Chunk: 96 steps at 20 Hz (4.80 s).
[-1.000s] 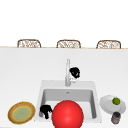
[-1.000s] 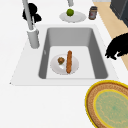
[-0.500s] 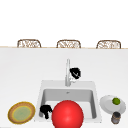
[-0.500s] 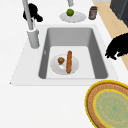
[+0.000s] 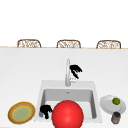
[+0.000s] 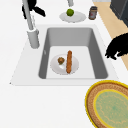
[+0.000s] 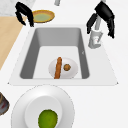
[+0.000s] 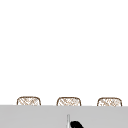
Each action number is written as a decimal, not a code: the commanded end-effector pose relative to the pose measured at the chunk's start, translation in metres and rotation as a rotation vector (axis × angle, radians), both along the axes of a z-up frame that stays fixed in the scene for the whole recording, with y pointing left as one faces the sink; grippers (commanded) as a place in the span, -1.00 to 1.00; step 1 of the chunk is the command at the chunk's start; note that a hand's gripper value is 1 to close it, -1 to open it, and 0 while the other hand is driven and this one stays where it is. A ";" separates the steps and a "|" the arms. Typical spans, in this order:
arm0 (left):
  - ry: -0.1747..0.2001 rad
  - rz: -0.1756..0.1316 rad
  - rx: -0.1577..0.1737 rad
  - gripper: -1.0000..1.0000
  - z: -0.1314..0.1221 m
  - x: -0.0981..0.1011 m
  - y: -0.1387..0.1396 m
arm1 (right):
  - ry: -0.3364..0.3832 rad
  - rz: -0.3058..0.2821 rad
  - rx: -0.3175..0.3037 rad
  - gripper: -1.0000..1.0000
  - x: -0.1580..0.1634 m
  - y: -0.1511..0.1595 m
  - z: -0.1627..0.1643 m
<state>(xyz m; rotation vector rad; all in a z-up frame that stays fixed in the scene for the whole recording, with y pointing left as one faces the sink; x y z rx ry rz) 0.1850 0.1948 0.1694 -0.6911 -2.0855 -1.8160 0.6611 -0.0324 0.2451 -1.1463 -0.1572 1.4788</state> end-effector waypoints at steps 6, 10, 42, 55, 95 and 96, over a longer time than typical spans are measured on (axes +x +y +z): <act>0.000 0.000 0.000 0.00 0.000 0.000 0.000 | 0.013 0.025 0.116 -1.00 0.003 -0.035 0.034; 0.000 0.000 0.000 0.00 0.000 0.000 0.000 | 0.018 0.030 0.161 -1.00 0.004 -0.052 0.049; 0.000 0.000 0.000 0.00 0.000 0.000 0.000 | 0.021 0.151 0.330 -1.00 -0.158 -0.135 0.058; 0.000 0.000 0.000 0.00 0.000 0.000 0.000 | 0.022 0.153 0.327 -1.00 -0.258 -0.144 0.043; 0.000 0.000 0.000 0.00 0.000 0.000 0.000 | 0.059 0.472 0.635 -1.00 -0.303 -0.081 -0.065; 0.000 0.000 0.000 0.00 0.000 0.000 0.000 | 0.042 0.471 0.649 -1.00 -0.305 -0.081 -0.067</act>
